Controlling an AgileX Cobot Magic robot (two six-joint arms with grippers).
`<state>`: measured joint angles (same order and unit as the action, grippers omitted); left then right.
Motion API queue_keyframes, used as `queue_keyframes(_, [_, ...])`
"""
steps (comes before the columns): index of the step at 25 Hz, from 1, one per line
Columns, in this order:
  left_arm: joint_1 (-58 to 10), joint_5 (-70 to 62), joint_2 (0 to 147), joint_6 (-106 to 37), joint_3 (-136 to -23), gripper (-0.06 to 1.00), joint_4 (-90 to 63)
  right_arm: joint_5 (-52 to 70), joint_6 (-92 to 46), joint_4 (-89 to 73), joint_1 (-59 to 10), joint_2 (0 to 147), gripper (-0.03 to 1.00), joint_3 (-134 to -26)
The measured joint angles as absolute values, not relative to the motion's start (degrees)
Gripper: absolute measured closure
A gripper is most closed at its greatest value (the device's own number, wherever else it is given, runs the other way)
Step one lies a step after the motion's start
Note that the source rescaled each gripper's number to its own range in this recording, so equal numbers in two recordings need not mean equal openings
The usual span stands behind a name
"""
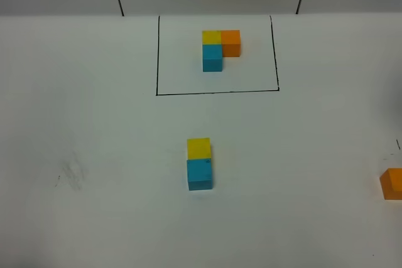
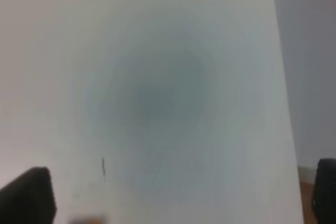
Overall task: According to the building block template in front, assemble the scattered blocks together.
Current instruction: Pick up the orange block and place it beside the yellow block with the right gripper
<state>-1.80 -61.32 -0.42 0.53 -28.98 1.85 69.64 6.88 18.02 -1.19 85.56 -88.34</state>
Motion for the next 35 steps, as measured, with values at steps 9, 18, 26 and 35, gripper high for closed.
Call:
queue_keyframes(9, [-1.8, -61.3, -0.4, 0.5, -29.0, 0.48, 1.9, 69.3, 4.5, 12.0, 3.2, 75.4, 0.03, -71.2])
queue_keyframes(18, [-1.8, -61.3, -0.4, 0.5, -29.0, 0.48, 1.9, 51.9, 2.8, 3.0, 3.2, 71.9, 0.09, -48.7])
queue_keyframes(26, [-1.8, -61.3, -0.4, 0.5, -29.0, 0.48, 1.9, 41.7, 2.5, 1.3, 3.2, 76.5, 0.11, -40.1])
queue_keyframes(35, [-1.8, -61.3, -0.4, 0.5, -29.0, 0.48, 1.9, 36.2, 2.4, 0.0, 3.2, 86.3, 0.14, -39.7])
